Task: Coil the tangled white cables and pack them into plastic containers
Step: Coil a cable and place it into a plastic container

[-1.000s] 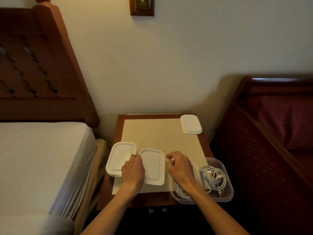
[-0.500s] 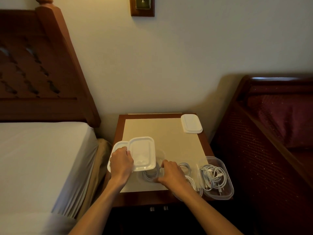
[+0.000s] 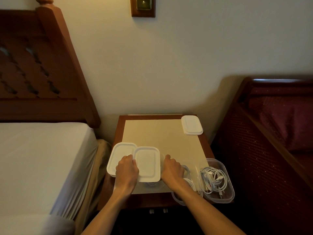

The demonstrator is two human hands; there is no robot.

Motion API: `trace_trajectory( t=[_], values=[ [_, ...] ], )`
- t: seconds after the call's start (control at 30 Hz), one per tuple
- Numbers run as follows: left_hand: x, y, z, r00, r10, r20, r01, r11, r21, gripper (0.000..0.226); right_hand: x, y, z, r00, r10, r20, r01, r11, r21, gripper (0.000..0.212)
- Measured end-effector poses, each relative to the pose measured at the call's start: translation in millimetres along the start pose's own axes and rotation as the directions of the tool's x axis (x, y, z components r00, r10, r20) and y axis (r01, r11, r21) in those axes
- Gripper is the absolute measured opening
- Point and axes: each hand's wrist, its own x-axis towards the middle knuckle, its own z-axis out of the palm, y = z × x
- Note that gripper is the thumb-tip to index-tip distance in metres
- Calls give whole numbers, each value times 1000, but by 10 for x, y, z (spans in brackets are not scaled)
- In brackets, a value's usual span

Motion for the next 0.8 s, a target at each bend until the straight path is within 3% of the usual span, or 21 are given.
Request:
trace_trajectory(
  t=[0.2, 0.4, 0.57, 0.67, 0.8],
  values=[
    [-86, -8, 13, 1000, -17, 10, 17, 1000, 9, 21, -24, 51, -7, 996, -92, -23, 92, 996, -10, 15],
    [-119, -5, 27, 999, -37, 2, 37, 999, 7, 20, -48, 174, -102, 995, -98, -24, 100, 990, 97, 16],
    [-160, 111, 71, 999, -9, 48, 6, 998, 67, 23, -227, 228, -88, 963, -133, -236, 158, 983, 90, 26],
    [-165, 145, 99, 995, -12, 101, -7, 983, 182, 23, -247, 193, 39, 957, -253, -143, 253, 967, -13, 44],
    [-145, 227, 107, 984, -27, 176, -35, 941, 337, 23, -169, 208, 154, 958, -285, 16, 284, 944, -169, 53]
  ],
)
